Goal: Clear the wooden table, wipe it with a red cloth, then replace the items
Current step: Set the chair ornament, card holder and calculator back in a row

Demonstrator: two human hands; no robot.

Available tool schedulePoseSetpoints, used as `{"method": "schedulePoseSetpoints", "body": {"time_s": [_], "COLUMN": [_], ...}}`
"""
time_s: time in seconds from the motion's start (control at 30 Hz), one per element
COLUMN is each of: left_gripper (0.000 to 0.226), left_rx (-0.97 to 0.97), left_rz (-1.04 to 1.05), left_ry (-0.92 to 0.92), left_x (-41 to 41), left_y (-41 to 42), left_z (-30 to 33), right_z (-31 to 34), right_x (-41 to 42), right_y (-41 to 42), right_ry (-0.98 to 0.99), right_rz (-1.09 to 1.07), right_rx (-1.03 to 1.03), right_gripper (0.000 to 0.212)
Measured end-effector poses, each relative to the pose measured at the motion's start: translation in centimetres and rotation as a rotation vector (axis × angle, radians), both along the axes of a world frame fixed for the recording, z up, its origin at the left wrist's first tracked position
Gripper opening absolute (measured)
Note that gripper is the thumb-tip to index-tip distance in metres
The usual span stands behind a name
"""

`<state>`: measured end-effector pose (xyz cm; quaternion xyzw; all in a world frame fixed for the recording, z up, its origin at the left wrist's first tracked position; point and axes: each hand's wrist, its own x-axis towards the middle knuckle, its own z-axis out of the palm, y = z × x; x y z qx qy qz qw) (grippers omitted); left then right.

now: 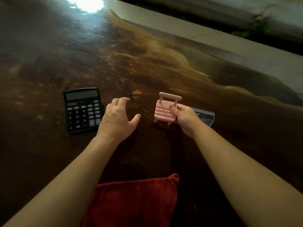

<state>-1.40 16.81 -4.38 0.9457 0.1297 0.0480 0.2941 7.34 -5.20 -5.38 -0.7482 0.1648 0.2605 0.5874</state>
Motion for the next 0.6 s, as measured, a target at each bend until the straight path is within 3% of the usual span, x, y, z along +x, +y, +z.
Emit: {"method": "schedulePoseSetpoints", "body": {"time_s": [0.23, 0.43, 0.6], "left_gripper": [0.069, 0.070, 0.078], "left_rx": [0.000, 0.009, 0.018], "left_rz": [0.006, 0.110, 0.251], "left_ry": [-0.002, -0.002, 0.056], "left_x": [-0.9, -2.4, -4.8], "left_y": [2.0, 5.9, 10.6], "left_z": [-0.2, 0.5, 1.0], "right_z": [2.0, 6.4, 8.2], "right_x": [-0.2, -0.3, -0.3], "right_y": [-0.1, 1.8, 9.0], "right_ry": [-0.175, -0.546, -0.772], "right_rz": [-0.008, -0.035, 0.301], "right_rx": [-0.149, -0.424, -0.450], "right_gripper": [0.065, 0.055, 0.050]}}
